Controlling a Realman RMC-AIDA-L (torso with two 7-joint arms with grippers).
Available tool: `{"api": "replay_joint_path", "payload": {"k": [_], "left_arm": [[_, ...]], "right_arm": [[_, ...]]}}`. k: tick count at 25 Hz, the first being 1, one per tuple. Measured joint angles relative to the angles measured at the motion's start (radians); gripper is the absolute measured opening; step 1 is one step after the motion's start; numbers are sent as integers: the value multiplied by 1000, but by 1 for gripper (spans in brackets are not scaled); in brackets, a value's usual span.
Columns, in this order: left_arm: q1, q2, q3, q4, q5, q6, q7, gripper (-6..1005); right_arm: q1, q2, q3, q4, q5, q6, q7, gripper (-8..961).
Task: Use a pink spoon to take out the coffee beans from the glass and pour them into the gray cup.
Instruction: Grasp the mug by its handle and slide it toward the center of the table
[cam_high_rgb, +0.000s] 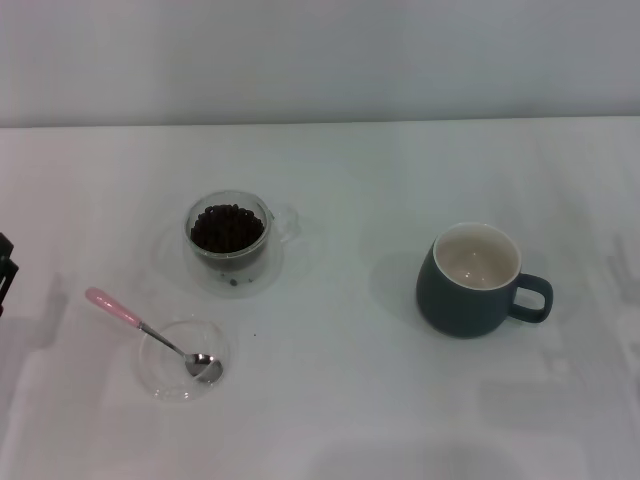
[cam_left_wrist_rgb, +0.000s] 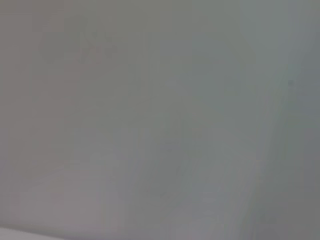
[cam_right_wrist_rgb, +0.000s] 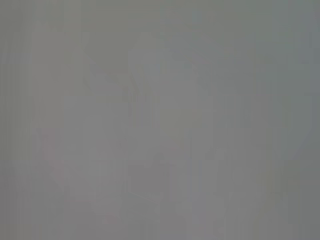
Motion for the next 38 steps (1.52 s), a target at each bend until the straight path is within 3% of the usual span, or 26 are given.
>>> {"api": "replay_joint_path", "payload": {"k": [10, 18, 23, 38], "left_arm": [[-3, 4, 0, 7, 11, 29, -129, 739], [-26, 5, -4, 12, 6, 37, -135, 740], [-47, 5, -4, 12, 6, 47, -135, 740], [-66, 2, -4, 3, 5, 87, -139, 739]], "right_arm": [[-49, -3, -84, -5, -5, -49, 34, 826], [-100, -6, -371, -59, -7, -152, 213, 826], [-104, -5, -553, -106, -3, -113, 315, 826], [-1, 1, -555, -133, 3, 108, 324, 827]]}}
